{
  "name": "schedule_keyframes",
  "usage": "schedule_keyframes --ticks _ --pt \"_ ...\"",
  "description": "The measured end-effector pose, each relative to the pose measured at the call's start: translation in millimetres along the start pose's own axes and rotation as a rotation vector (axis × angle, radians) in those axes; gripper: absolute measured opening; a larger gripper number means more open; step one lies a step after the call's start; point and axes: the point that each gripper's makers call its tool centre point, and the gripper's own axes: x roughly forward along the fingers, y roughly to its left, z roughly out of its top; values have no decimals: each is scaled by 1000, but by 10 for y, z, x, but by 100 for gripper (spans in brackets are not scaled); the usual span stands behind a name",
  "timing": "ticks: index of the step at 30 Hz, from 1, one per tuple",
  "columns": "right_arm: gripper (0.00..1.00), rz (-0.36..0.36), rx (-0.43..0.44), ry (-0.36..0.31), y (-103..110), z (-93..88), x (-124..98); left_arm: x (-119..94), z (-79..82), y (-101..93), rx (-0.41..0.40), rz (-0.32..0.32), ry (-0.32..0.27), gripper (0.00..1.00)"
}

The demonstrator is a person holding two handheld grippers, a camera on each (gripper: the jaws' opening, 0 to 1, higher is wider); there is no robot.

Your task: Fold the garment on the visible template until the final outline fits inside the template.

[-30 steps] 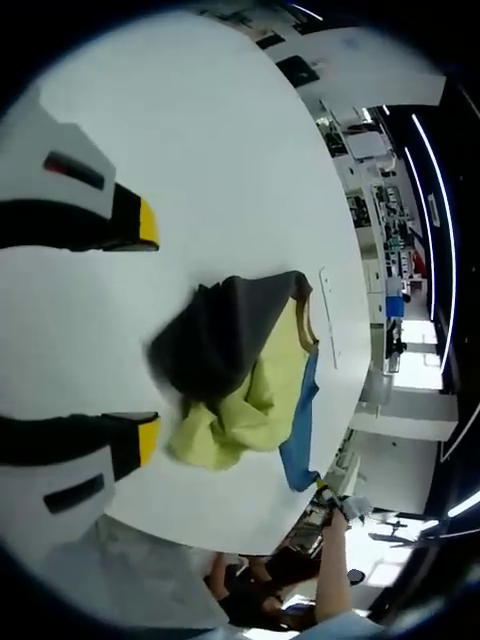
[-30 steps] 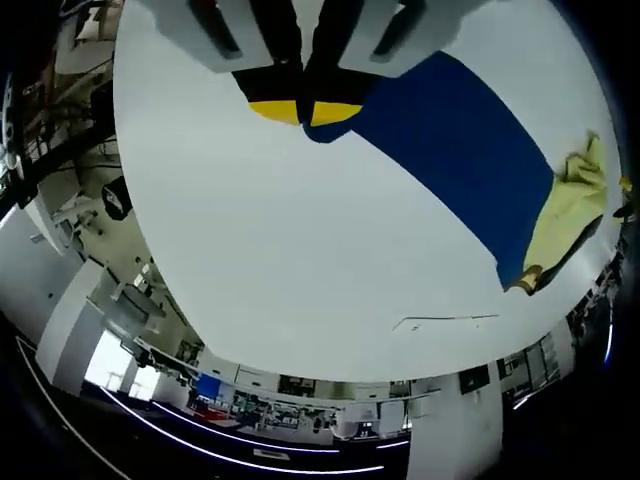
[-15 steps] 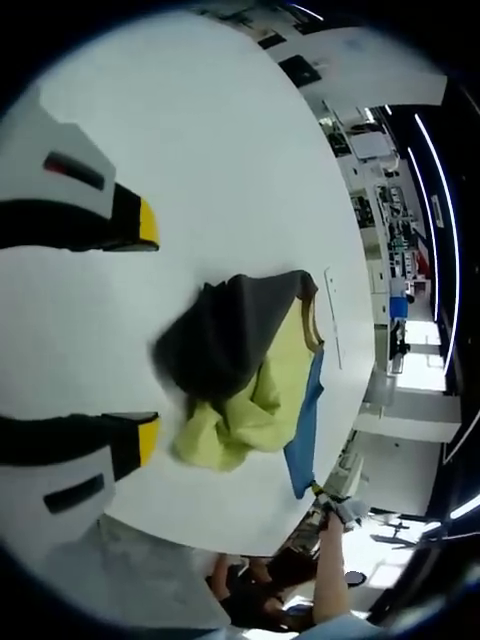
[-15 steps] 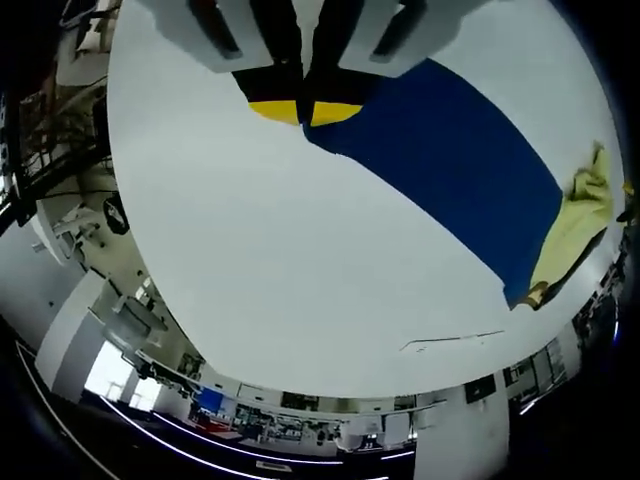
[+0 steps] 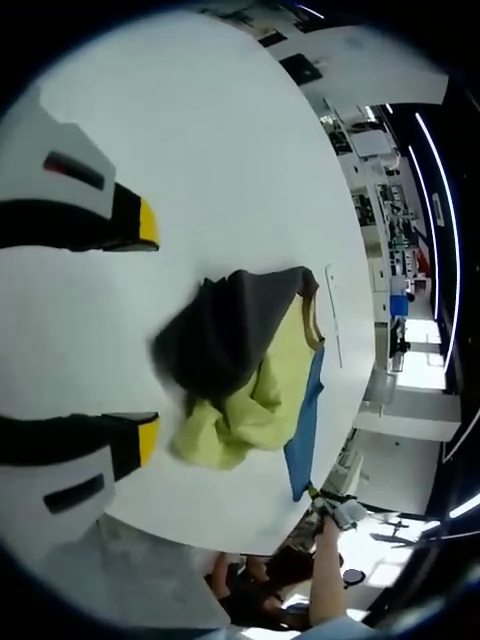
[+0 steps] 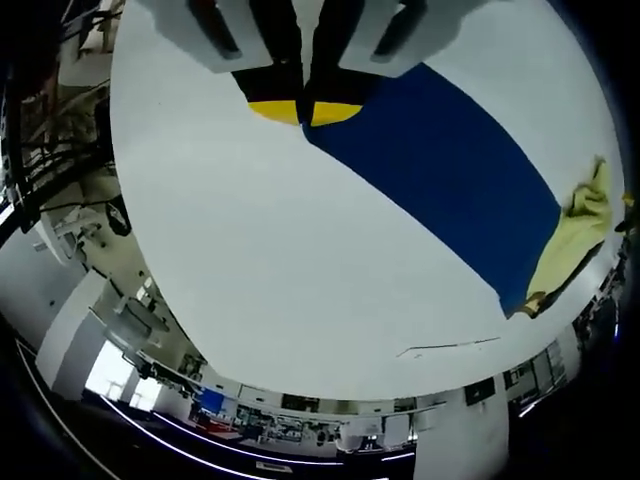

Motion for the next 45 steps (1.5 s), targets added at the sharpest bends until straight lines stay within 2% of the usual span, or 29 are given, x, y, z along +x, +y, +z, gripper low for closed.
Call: schedule_keyframes --ticks 2,6,14,19,24,31,35,45 --pt "0 2 1 -7 -17 7 -16 -3 -11 -1 -3 0 3 62" --pt "18 -2 13 -25 -70 4 -58 -4 -22 -8 -4 -2 3 62" --pt "44 54 35 -110 -77 65 -186 5 35 -39 -1 -18 -9 63" --pt "61 100 30 -168 109 83 -360 12 94 -58 5 -31 -23 63" --pt "69 136 24 -219 302 61 -586 28 137 -93 -9 -53 -41 63" --pt "70 174 58 -284 546 10 -859 37 150 -137 -11 -80 -51 62" --pt "69 190 39 -310 739 -71 -1067 54 152 -142 -4 -87 -56 60" --pt "65 196 55 -376 939 -138 -1473 139 156 -145 -11 -97 -66 55"
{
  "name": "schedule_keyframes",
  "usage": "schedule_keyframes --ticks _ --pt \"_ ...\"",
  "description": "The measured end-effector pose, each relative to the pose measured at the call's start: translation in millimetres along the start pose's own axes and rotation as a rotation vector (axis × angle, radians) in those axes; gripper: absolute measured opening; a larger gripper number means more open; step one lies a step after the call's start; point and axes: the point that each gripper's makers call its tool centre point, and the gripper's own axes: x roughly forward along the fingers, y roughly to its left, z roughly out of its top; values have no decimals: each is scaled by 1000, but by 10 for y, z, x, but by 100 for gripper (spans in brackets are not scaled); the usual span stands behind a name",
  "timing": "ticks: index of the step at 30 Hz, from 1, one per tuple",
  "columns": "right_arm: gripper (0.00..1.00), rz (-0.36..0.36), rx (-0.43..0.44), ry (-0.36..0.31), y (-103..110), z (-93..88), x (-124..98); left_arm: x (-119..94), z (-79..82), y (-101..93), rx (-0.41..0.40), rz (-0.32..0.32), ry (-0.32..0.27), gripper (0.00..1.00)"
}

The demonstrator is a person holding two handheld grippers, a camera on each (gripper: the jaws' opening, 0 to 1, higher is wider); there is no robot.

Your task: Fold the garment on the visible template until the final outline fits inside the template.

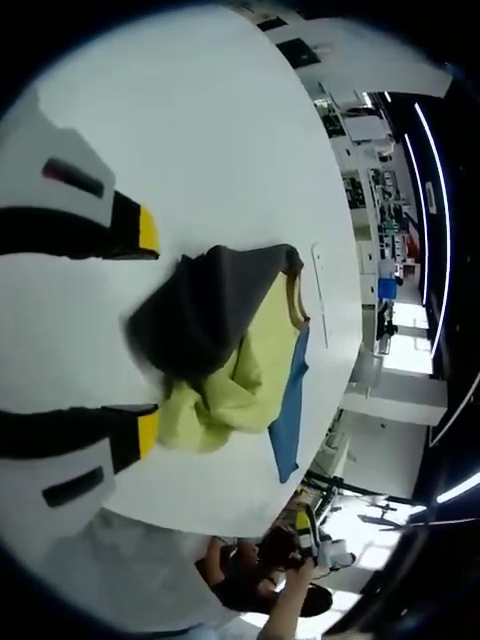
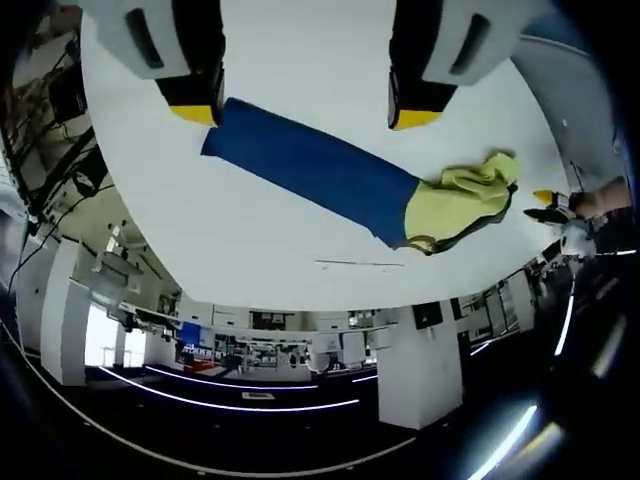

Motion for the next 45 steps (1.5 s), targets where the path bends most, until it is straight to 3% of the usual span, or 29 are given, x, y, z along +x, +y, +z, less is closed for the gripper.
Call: schedule_keyframes --ticks 6,17,21,24,28,31,37,40,45 --pt "63 4 -4 -22 140 -10 -175 65 11 107 -40 28 -10 51" --pt "60 3 -8 -26 264 -86 -357 259 -35 370 -141 99 16 33" --pt "59 -3 -12 -21 273 -105 -407 381 -87 416 -195 114 19 25" --pt "58 -9 -9 -33 283 -80 -478 483 -136 422 -318 124 22 22" --pt "57 -14 -18 -36 306 -91 -550 550 -94 436 -318 131 7 21" --pt "57 -20 -19 -28 298 -143 -571 596 -79 450 -380 136 -6 20" --pt "55 -29 -5 -21 309 -239 -588 662 -85 389 -407 116 -11 11" --pt "55 -30 -10 -12 320 -267 -594 635 -38 382 -408 123 -34 2" --pt "54 -29 -3 -17 317 -268 -596 572 61 316 -340 113 -62 0"
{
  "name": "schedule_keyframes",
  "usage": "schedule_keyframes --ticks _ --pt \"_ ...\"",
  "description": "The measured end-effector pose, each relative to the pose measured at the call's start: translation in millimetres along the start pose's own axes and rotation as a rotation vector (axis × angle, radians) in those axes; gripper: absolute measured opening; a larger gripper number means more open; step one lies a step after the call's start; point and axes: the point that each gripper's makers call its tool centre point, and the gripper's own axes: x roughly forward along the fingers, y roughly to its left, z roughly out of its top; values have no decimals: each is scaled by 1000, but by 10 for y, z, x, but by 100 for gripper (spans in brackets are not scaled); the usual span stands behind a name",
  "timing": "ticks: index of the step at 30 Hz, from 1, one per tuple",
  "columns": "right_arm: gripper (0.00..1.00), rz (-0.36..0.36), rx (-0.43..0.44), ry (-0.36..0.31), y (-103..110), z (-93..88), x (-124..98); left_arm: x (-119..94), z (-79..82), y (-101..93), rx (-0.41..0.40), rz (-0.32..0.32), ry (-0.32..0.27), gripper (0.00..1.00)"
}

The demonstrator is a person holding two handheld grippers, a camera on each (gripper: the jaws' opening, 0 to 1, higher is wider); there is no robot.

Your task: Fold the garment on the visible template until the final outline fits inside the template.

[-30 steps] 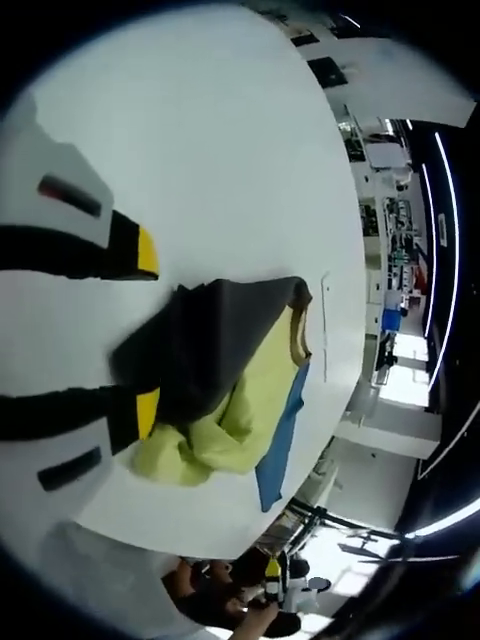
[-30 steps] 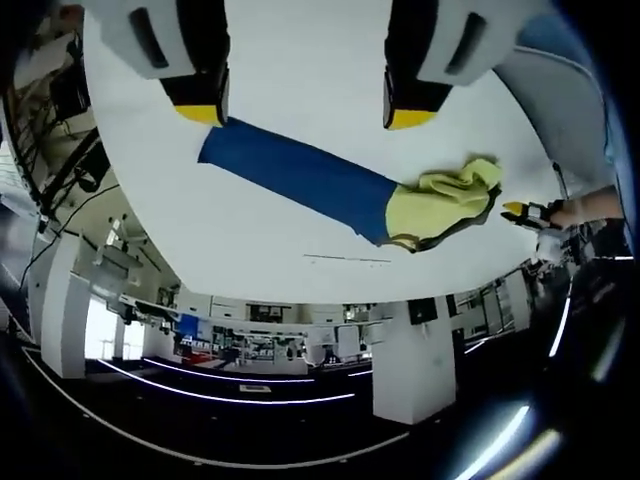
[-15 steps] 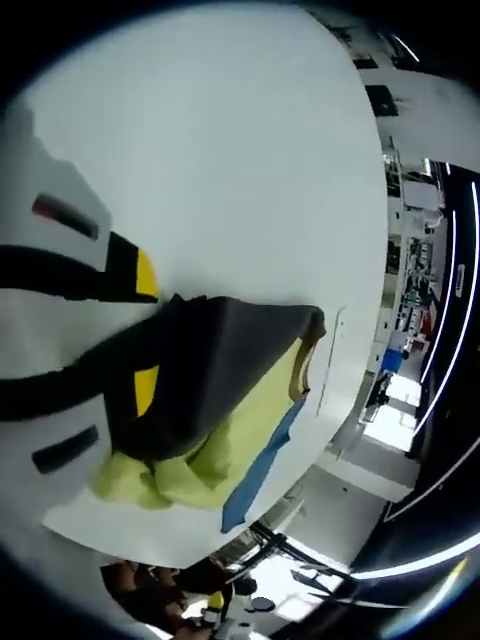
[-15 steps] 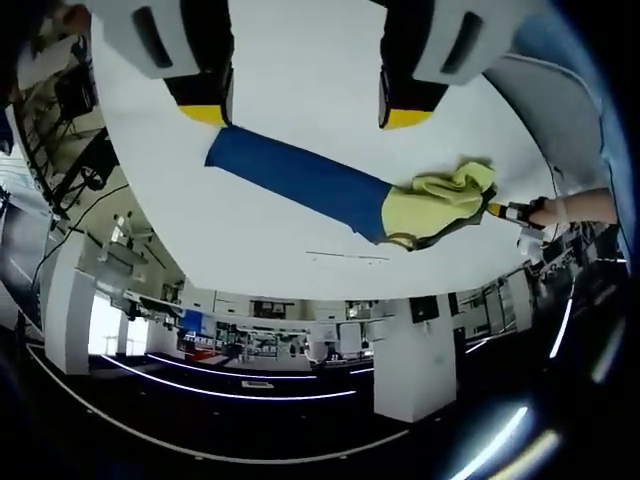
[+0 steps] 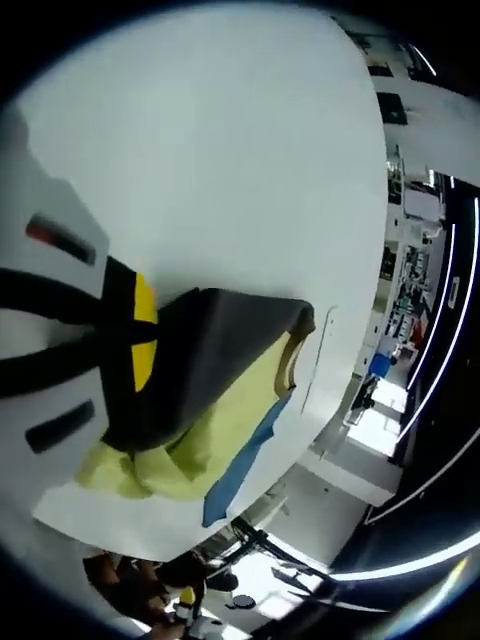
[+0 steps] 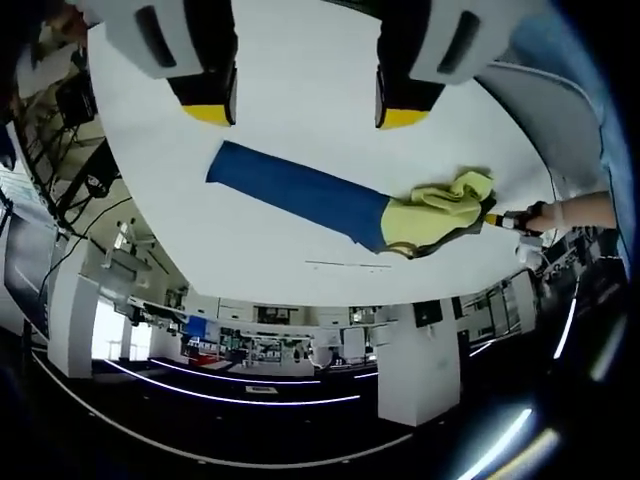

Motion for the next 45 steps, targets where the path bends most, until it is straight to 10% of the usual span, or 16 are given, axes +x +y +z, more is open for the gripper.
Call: schedule_keyframes --ticks 13,25,45 --pt "51 17 1 6 59 -21 59 -201 305 -526 269 -86 -77 0" --pt "51 11 12 11 71 -75 15 184 244 -1032 343 -209 -29 0" --pt "51 21 28 -3 134 -67 16 488 -40 -1022 369 -227 67 1"
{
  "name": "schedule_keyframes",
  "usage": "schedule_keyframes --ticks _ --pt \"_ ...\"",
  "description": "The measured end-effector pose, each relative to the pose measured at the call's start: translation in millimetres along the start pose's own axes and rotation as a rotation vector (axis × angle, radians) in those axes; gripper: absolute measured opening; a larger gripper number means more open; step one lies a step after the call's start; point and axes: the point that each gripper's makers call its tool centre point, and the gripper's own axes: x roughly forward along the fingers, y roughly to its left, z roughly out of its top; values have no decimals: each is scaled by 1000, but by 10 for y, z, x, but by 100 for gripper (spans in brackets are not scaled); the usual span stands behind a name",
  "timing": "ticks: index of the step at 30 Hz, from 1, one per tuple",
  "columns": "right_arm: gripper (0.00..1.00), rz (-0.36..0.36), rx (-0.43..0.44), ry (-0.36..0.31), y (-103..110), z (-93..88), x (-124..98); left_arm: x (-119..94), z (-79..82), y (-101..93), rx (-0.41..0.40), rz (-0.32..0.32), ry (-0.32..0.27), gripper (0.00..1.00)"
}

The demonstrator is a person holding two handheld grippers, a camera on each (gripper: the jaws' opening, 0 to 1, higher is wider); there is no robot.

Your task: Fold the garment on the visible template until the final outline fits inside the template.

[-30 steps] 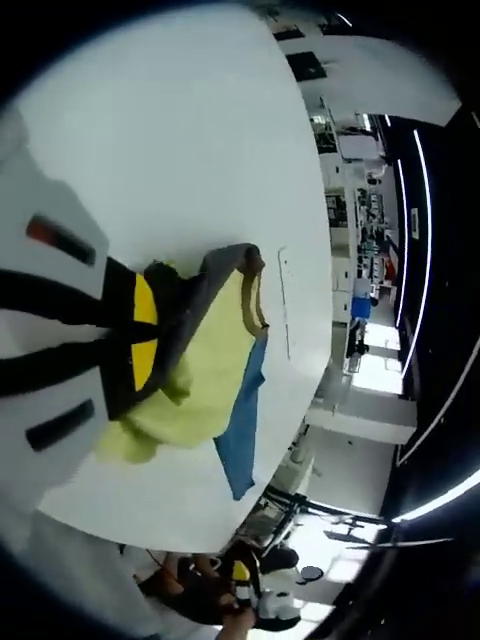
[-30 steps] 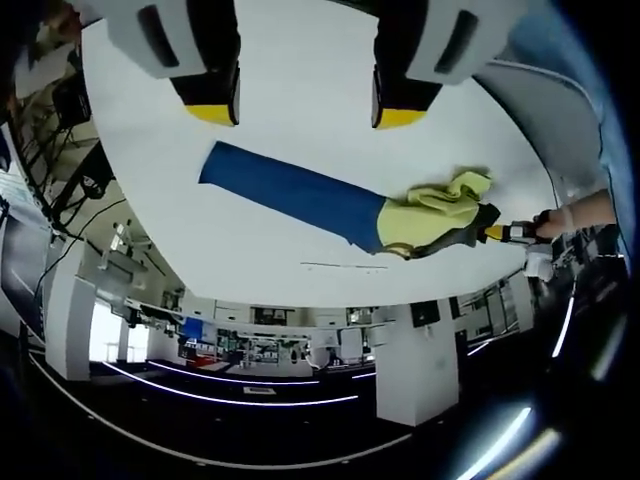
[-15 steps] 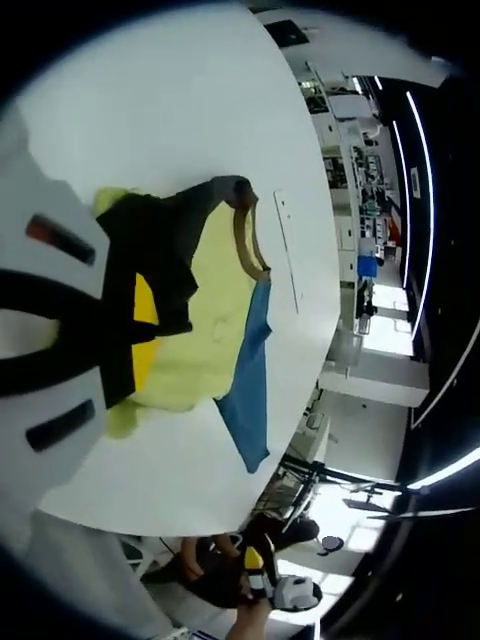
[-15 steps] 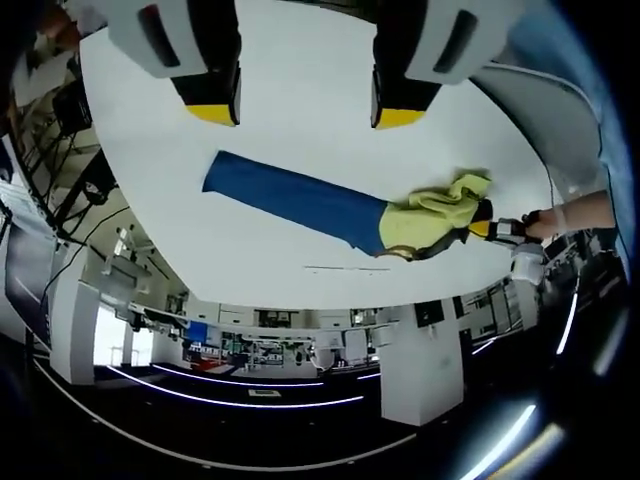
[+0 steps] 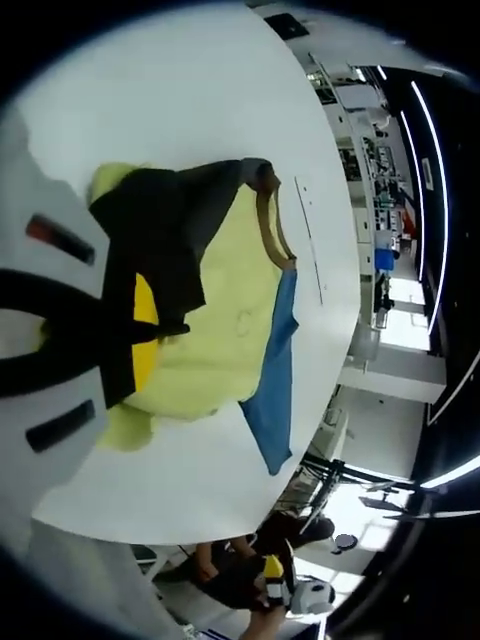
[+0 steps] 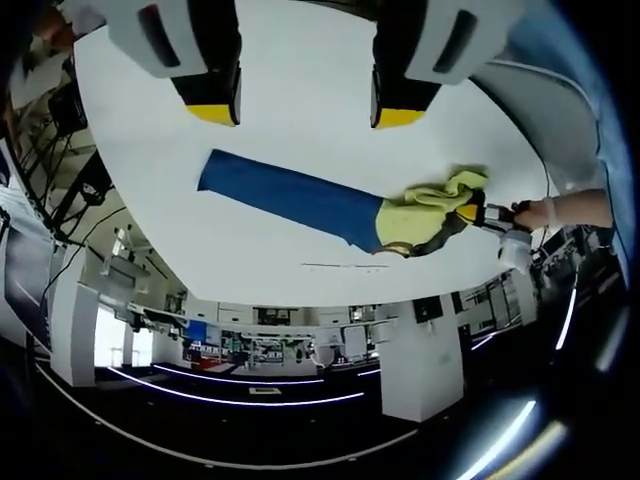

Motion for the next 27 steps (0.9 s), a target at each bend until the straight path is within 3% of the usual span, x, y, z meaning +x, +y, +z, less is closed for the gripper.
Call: schedule_keyframes --ticks 3,8,12,16,20,25,27 --pt "51 9 -5 -2 29 19 19 -23 22 0 -12 -7 -2 2" --pt "53 28 -12 -10 80 60 53 -83 62 -43 17 -27 -18 23" --pt "60 63 -22 -11 169 98 78 -165 157 -92 13 -61 -56 38" --pt "72 83 -20 -16 223 121 111 -265 185 -6 -2 -69 -73 47" --pt "81 103 -21 -17 304 111 158 -424 231 116 -15 -58 -97 48" --pt "82 103 -15 -5 335 66 193 -556 284 330 -42 -11 -126 42" --pt "81 105 -15 -6 338 62 189 -552 257 487 -63 28 -106 41"
